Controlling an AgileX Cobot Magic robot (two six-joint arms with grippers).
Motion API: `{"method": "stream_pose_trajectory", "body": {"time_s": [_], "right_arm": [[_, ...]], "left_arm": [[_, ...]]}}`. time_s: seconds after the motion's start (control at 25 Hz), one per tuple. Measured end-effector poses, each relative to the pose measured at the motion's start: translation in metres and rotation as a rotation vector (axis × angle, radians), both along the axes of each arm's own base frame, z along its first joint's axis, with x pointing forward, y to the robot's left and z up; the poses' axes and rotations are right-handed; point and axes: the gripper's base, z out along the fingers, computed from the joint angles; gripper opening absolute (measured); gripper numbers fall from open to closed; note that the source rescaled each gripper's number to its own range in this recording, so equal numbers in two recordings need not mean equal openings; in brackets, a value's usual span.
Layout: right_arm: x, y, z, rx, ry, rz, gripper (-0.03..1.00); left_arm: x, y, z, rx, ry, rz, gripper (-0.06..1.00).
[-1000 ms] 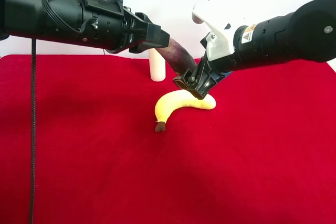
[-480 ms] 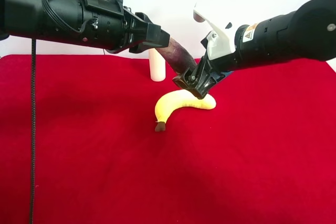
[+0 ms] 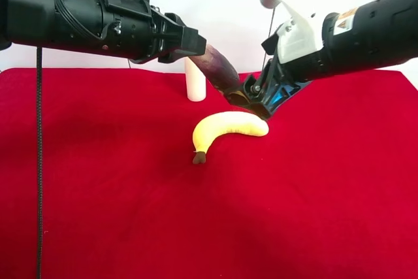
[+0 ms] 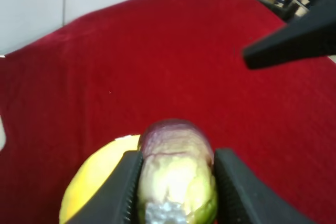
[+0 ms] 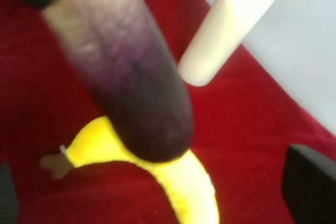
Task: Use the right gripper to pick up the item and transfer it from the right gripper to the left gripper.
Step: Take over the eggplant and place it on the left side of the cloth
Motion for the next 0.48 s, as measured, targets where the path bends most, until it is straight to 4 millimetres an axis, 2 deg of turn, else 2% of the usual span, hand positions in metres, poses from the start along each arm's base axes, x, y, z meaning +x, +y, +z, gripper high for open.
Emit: {"method": "stream_pose_trajectory", "body": {"time_s": [0.24, 0.48], "right_arm": [[-0.028, -0.014, 0.029, 0.131, 0.053, -0.045, 1.0], [-0.071, -0.04, 0.065, 0.248, 0.04, -0.063, 1.0]], "left_arm": [[0.0, 0.0, 0.0, 0.002, -0.003, 0.006, 0.0], [0.0, 0.0, 0.0, 0.002, -0.003, 0.006, 0.0]]}}
